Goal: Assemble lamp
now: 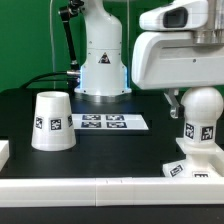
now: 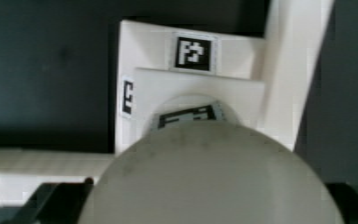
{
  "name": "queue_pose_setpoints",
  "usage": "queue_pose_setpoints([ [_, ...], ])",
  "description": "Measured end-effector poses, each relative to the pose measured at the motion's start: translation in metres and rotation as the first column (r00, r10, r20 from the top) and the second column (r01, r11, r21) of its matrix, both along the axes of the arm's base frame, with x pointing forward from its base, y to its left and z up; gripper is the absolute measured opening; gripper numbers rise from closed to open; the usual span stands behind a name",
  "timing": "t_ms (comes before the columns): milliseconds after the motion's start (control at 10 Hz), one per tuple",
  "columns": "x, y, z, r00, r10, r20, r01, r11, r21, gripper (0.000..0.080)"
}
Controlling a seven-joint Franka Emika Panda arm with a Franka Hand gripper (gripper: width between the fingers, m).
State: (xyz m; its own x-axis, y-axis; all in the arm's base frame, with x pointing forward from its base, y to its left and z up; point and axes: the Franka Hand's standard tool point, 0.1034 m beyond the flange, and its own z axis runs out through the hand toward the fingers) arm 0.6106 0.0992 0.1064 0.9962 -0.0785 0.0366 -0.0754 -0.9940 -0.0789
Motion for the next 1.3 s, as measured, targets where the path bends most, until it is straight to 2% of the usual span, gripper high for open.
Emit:
queue_pose_setpoints([
  [200, -0.0004, -0.0004, 0.0001, 0.984, -0.175, -0.013, 0.175, 0.984, 0.017, 0.0577],
  [800, -0.0010, 0.0005, -0.0002, 0.873, -0.485, -0.049, 0.486, 0.873, 0.026, 0.0577],
  [900, -0.0017, 0.0012, -0.0003, 0.829, -0.556, -0.063, 0.558, 0.829, 0.026, 0.0577],
  [1300, -0.0037, 0.0052, -0.0010, 0.539, -0.827, -0.160, 0.840, 0.541, 0.032, 0.0577],
])
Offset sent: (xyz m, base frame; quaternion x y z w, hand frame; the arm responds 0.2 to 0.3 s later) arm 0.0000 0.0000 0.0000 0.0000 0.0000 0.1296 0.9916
